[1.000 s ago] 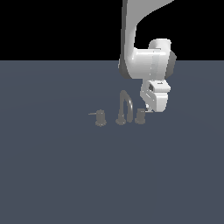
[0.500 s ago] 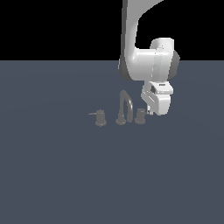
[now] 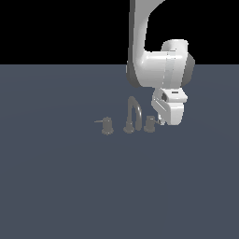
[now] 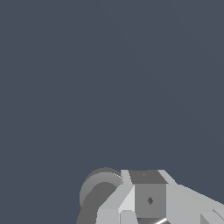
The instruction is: Turn on the faucet by rotating a designated handle.
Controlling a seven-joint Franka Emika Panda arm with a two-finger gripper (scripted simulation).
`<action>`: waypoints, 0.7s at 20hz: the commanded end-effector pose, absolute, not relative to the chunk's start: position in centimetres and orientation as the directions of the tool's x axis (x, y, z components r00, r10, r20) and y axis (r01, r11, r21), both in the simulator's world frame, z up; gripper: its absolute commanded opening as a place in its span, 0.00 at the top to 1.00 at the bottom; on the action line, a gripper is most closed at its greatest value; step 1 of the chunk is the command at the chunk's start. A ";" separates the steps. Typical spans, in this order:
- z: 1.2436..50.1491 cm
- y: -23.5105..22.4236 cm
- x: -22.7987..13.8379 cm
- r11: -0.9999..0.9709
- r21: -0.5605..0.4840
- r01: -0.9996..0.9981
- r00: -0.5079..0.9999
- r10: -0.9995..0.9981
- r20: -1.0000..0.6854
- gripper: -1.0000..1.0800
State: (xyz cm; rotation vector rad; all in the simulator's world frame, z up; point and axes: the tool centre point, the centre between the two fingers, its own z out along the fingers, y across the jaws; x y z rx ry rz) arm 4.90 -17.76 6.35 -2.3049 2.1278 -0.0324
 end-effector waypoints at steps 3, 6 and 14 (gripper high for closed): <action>6.4 -15.9 3.6 -0.087 -0.005 -0.996 0.087 -0.996 0.003 1.00; 6.4 -15.0 2.8 -0.088 -0.002 -0.996 0.088 -0.996 0.001 1.00; 6.4 -12.7 3.1 -0.081 -0.001 -0.997 0.081 -0.997 0.004 1.00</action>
